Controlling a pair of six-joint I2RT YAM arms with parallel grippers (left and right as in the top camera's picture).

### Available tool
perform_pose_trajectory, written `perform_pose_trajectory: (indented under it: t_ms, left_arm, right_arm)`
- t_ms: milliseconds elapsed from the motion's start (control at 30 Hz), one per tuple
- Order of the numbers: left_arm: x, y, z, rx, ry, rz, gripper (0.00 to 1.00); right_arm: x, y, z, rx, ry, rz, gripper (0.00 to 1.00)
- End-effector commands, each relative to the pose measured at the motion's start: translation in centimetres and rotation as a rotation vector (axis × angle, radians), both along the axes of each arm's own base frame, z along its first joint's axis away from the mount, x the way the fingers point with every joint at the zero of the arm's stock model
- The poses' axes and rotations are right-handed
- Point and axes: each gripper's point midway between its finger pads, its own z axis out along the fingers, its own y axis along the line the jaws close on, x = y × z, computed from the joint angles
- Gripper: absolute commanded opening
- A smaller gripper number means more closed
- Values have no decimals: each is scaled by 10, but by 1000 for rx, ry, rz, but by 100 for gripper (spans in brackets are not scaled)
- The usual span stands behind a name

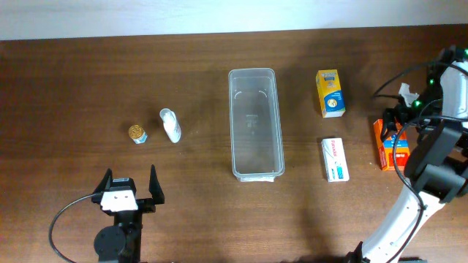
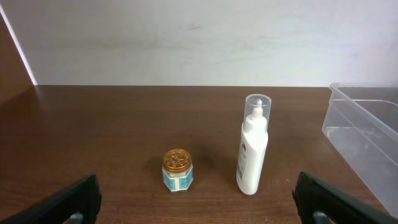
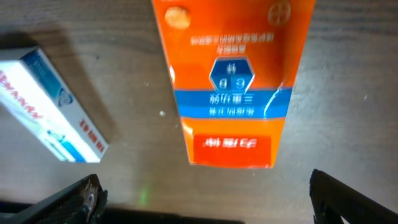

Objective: Pack container
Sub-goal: 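Move the right gripper over the orange medicine box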

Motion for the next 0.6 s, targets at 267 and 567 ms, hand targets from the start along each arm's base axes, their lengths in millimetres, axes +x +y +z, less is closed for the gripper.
perform_pose_trajectory:
  t_ms: [267, 567]
  left_arm:
    - [0, -1, -2, -7, -1, -9, 100]
    - [0, -1, -2, -7, -1, -9, 99]
  right_arm:
    - [-6, 13, 122, -102, -335, -17, 98]
    - [-23, 5, 65, -120, -210, 32, 98]
